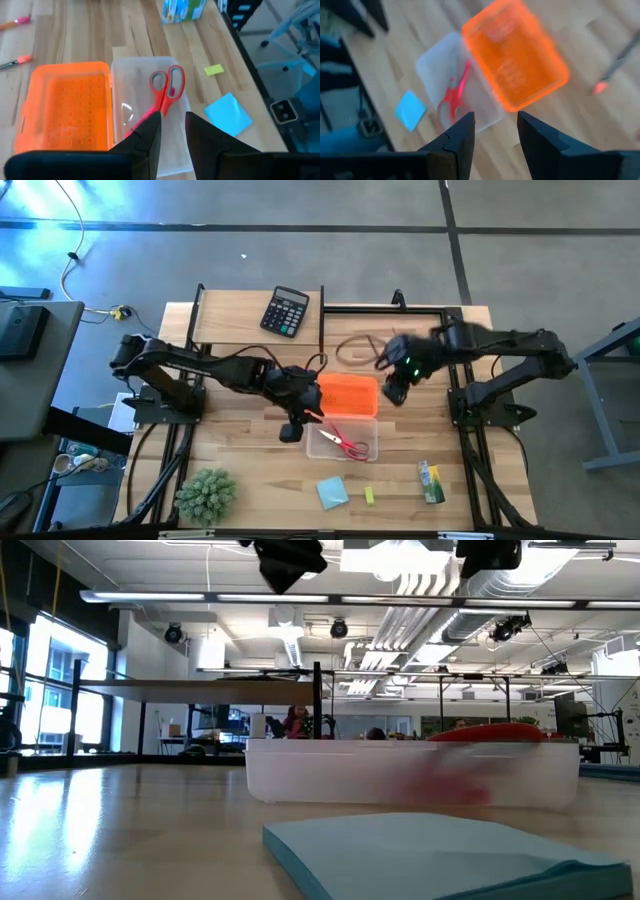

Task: Pack school essentials
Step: Put the scissors into the supply box

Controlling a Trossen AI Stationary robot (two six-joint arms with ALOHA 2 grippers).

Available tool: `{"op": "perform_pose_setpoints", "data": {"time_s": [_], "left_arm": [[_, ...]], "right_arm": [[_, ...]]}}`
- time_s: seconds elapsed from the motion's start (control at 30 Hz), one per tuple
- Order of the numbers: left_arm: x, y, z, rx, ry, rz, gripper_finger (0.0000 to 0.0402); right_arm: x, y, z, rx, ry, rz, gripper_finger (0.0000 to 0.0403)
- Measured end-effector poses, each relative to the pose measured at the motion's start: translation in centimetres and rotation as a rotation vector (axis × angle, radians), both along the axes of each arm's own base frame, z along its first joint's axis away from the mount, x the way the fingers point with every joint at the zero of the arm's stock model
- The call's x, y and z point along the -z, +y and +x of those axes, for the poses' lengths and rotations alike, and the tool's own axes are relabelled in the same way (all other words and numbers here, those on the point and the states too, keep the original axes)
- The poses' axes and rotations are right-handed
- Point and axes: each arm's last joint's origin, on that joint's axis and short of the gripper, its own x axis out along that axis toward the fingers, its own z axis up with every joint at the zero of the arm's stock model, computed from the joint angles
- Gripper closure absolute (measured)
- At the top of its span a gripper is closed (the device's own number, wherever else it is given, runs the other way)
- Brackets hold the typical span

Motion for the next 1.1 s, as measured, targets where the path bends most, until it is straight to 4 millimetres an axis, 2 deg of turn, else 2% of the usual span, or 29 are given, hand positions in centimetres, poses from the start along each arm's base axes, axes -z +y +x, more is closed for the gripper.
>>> {"op": "perform_pose_setpoints", "data": {"time_s": [0.13,0.23,0.5,0.77,1.1], "left_arm": [[1.1,-0.5,-1.3,-0.026,0.006,-0.043,0.0326],[2.6,-0.8,-1.8,-0.046,0.032,-0.074,0.0326],[5.7,-2.1,-1.4,-0.048,0.063,-0.108,0.0326],[7.4,-3.4,-1.1,-0.081,0.122,-0.071,0.0326],[8.9,-3.2,0.1,-0.144,0.125,-0.047,0.0326]], "right_arm": [[1.4,2.8,2.0,-0.083,0.023,0.013,0.0263],[2.7,5.0,3.8,-0.158,0.013,0.021,0.0263],[7.0,9.0,7.3,-0.267,0.087,0.027,0.0263],[10.3,11.1,8.6,-0.301,0.169,-0.012,0.0263],[13.3,11.6,9.8,-0.254,0.238,-0.093,0.0263]]}}
